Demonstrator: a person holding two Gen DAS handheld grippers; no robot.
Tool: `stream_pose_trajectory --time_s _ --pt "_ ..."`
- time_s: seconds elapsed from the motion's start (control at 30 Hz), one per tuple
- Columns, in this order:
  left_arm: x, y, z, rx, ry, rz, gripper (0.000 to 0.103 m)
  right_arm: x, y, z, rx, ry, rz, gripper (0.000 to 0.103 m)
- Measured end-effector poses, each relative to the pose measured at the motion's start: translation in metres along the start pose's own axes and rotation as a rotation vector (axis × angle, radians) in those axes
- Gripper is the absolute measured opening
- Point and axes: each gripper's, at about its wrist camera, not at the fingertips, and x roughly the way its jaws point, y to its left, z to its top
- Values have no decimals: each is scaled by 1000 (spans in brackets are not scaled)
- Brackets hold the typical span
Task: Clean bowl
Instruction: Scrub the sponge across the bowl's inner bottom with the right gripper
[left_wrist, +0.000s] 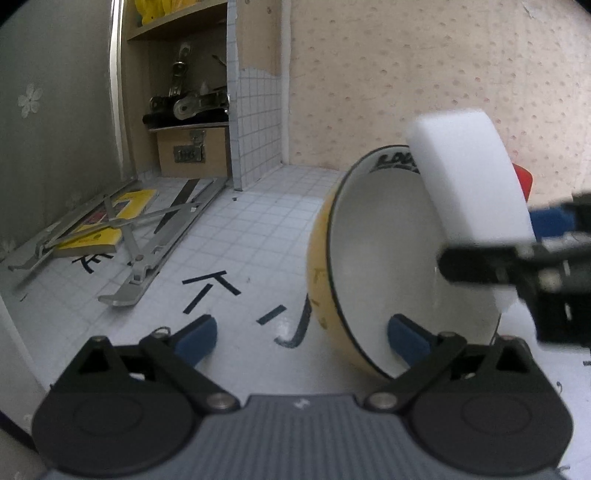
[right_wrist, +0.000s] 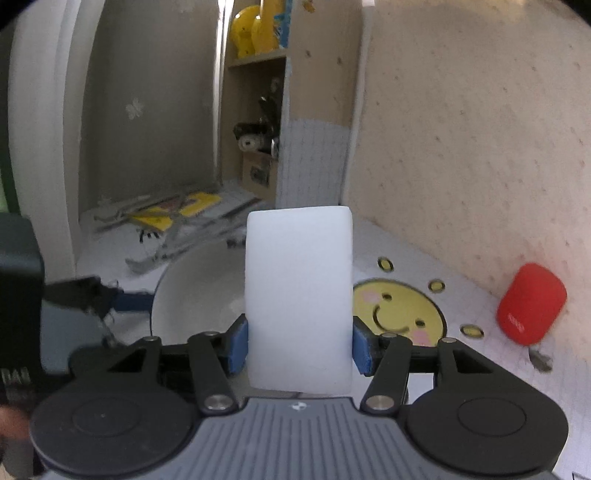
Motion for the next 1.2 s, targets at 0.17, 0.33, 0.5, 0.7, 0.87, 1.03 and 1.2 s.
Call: stream_pose_trajectory --time_s 0.17,0.33,0.5,0.7,0.87,1.03,1.2 --pt "0 0 0 5 -4 0 101 -1 1 -3 -2 9 -7 54" --pt "0 1 -3 6 -1 0 101 2 3 11 8 -25 8 54" --pt "2 -1 1 -4 7 12 101 3 1 0 15 1 5 54" --pt "2 -2 4 14 1 24 101 2 0 -8 20 17 6 54" --pt "3 -6 5 67 -14 24 100 0 -2 -12 31 23 5 54" --pt "5 2 6 15 18 -15 100 2 -2 -11 23 23 -2 54" --pt "4 3 3 12 14 -6 100 1 4 5 -2 -10 0 54"
